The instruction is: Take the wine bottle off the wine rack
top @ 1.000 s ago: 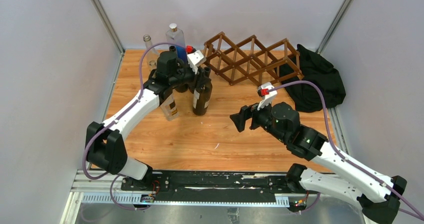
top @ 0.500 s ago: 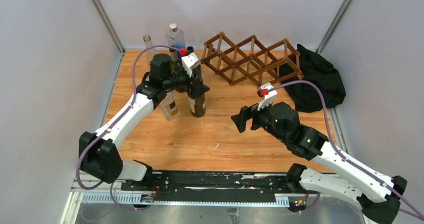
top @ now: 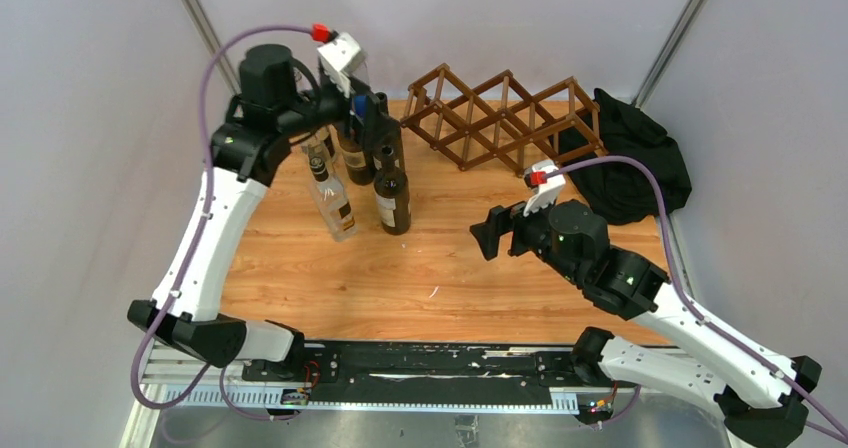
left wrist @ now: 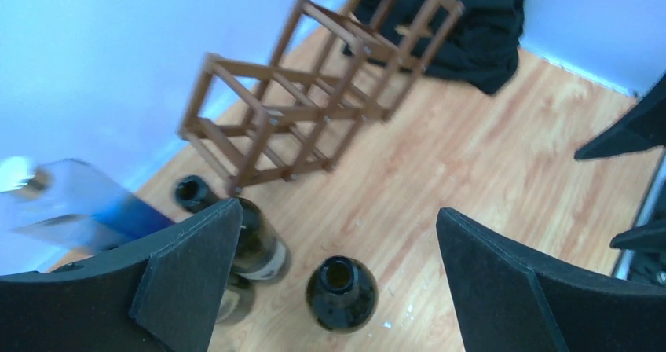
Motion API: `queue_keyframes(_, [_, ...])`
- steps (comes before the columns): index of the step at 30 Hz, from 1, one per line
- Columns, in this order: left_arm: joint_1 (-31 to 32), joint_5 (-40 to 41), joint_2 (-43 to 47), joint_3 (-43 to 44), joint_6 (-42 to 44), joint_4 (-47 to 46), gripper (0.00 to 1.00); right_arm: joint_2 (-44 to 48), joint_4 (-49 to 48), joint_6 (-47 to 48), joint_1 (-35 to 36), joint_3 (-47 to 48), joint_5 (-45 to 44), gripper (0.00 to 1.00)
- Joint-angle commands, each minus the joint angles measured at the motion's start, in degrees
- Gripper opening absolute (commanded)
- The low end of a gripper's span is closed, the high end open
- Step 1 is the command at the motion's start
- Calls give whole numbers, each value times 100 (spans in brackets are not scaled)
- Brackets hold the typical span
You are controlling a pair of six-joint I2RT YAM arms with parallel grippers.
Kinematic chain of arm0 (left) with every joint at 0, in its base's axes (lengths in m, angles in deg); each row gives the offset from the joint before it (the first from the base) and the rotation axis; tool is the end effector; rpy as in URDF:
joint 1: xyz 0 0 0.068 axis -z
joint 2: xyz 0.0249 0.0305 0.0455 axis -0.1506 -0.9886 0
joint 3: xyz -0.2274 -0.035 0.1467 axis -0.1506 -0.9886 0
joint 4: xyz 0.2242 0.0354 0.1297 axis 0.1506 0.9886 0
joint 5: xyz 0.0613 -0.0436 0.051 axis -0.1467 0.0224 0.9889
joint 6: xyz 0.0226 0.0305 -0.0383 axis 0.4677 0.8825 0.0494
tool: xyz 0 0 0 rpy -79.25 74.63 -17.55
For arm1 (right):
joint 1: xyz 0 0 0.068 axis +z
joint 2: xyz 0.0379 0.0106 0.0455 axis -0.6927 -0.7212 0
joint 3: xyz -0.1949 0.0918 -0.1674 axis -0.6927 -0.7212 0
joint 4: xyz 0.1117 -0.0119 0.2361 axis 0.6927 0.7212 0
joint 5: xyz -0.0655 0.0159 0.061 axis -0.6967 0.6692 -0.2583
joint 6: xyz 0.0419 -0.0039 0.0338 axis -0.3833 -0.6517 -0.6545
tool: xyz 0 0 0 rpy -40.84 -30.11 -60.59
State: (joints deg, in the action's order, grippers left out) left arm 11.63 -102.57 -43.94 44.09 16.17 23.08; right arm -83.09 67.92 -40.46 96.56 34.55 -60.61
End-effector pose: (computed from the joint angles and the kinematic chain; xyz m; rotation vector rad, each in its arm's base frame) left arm 0.2566 -0.1151 0.4758 0.8380 1.6268 -0.6453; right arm 0.1104 0.1315 0.3641 -0.3626 1.7829 0.6950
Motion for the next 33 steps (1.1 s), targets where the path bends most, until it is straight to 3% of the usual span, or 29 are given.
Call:
queue_keyframes(1, [-715,330,-1,973,-236,1451,100,115,651,-20,-59,307,-914,100])
queue_keyframes(4, [-1851,-174,408,523,-418,1259,100,203,849,13,-99,107,-2083,100])
queue_keyframes(8, [-3499,-763,1163,-1070,-499,523,100,316,764,-60,-458,-305,-3317,100])
queue_keyframes(10, [-3880,-544,1307,-1672,32,451,100,380,523,-135,-806,-584,-3612,100])
queue_keyframes(15, [-4560,-329,1083,-2681,596,368,100,506,-219,-427,-2020,-1410,-3412,100])
queue_keyframes(20, [-4743,-129,879,-3724,753,-415,100,131,-530,-651,-2960,-1972,-3601,100])
queue_keyframes(24, [-4745,-284,1004,-4893,394,-1953,100,-237,-863,-1000,-3581,-2278,-3507,100])
queue_keyframes(27, [-4726,-537,932,-5622,-392,-3358,100,-674,-1270,-1113,-3781,-2452,-3799,100])
queue_keyframes(33, [-3929,66,351,-5954,-562,-4269,100,-1649,-2225,-798,-4021,-2415,-4197,100])
